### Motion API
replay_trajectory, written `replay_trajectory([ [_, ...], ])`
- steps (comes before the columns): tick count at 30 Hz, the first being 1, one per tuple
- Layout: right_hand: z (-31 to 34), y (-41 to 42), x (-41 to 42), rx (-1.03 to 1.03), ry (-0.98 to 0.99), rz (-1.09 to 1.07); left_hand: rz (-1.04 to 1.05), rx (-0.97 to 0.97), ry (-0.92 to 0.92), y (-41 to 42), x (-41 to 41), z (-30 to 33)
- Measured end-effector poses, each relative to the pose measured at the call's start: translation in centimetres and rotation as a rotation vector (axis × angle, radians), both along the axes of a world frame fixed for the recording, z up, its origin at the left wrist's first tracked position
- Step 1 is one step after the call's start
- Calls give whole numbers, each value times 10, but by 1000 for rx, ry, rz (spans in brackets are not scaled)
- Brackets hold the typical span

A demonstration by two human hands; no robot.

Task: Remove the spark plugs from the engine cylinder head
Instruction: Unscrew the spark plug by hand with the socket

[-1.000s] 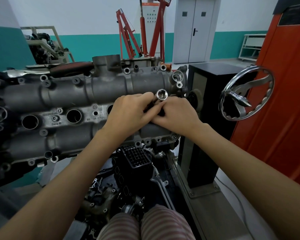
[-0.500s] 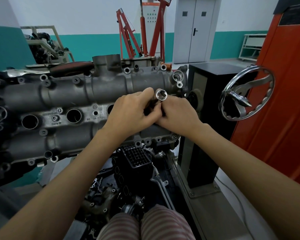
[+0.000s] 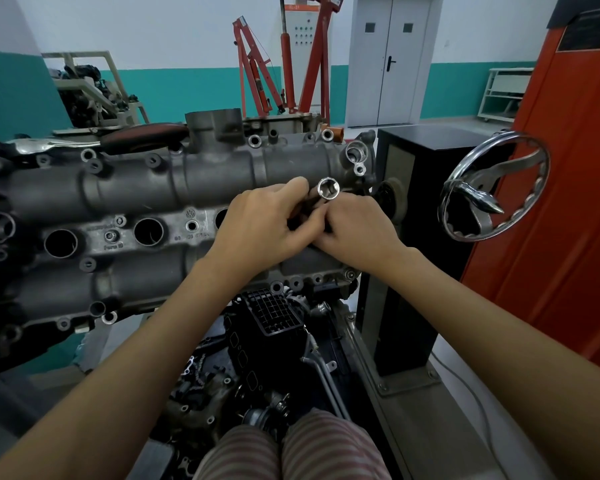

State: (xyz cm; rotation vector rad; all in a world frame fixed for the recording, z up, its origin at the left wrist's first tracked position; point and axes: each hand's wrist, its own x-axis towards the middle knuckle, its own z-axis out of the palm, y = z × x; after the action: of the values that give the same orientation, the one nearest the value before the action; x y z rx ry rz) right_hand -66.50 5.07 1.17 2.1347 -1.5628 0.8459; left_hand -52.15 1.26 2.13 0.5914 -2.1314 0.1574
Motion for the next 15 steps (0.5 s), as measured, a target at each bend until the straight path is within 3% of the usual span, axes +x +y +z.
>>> replay_trajectory([
  [15,0,0,0,9,-24,-22,-3,-43,1,-1,-1,-1],
])
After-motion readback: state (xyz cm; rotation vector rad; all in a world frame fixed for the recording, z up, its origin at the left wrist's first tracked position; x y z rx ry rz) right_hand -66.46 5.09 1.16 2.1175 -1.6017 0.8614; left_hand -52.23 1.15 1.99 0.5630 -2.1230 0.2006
